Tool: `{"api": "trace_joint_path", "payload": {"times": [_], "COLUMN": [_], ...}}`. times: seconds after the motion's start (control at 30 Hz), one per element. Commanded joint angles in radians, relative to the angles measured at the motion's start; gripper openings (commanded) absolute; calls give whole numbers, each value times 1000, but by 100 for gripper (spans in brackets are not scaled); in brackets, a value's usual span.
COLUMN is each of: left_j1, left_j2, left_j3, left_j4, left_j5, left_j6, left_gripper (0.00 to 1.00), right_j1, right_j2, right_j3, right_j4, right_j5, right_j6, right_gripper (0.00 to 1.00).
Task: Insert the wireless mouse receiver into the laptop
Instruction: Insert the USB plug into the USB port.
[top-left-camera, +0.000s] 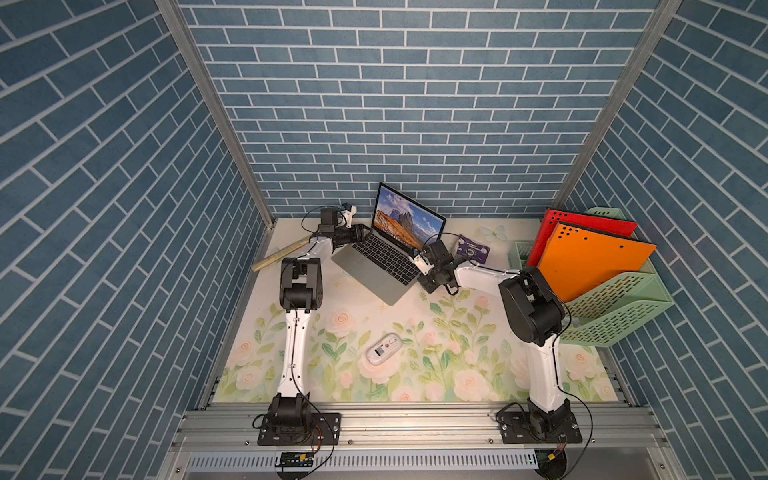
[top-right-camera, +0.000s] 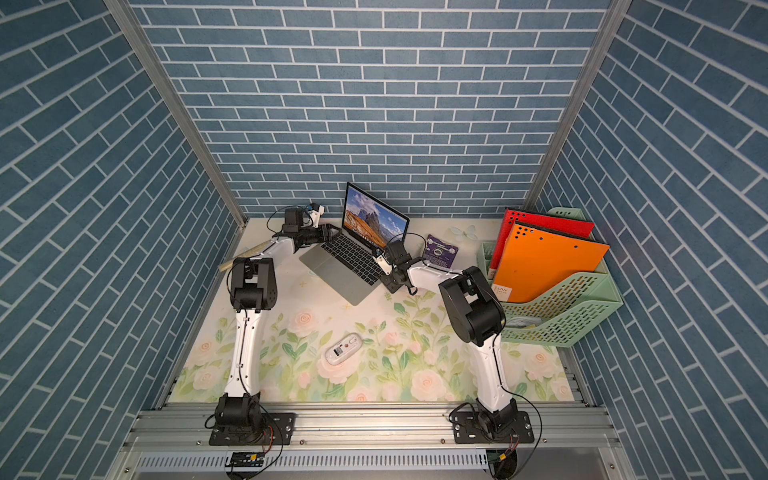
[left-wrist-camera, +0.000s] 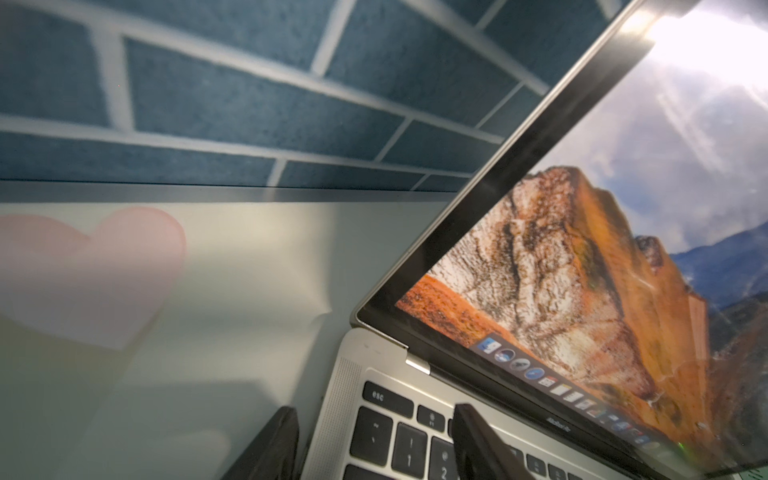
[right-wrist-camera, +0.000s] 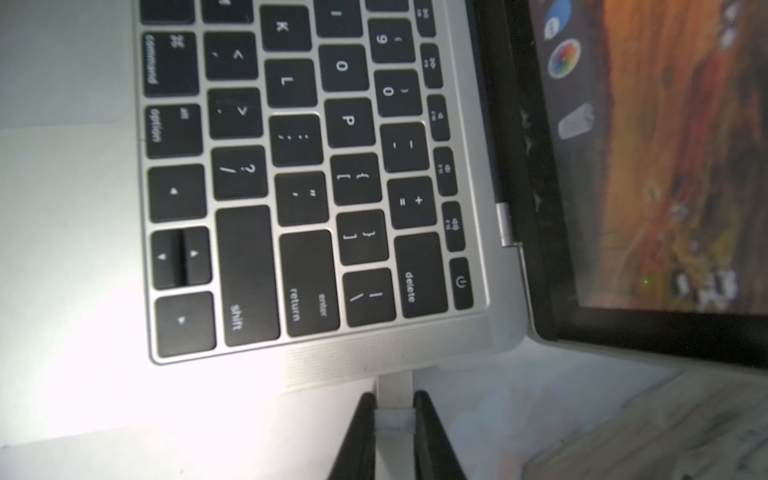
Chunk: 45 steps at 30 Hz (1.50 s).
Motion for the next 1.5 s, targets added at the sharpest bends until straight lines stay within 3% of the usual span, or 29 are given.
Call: {"api": "trace_joint_path", "payload": {"times": [0.0, 0.43, 0.63, 0.8, 1.0, 1.17, 1.27, 1.47], "left_j1": [-28, -41, -52, -77, -110, -110, -101, -59], "left_j2": [51, -21, -75, -141, -116, -118, -141, -169], "left_j3": [-20, -156, -226, -355, -364, -359, -383, -424], "left_j4": [-195, -373, -527, -628, -746, -728, -638, -492], "left_j5": [134, 287, 324, 354, 326, 281, 206, 79], "left_j6": [4, 166, 347, 510, 607, 588, 494, 328], "left_gripper": [64, 62, 59, 59, 56, 57, 61, 64], "right_j1": [-5, -11, 31, 81, 88, 64, 43, 26], "right_j2": [2, -49, -130, -195, -150, -114, -114, -194], "right_j3": [-36, -196, -330, -462, -453, -399, -401, -483], "right_j4": [150, 162, 215, 367, 424, 362, 313, 268], "right_j5": [-118, -360, -300, -196, -150, -172, -175, -171], "right_j6": [-23, -36, -24, 89, 156, 143, 139, 129], "right_gripper": [0, 0, 0, 0, 0, 5, 12, 40]}}
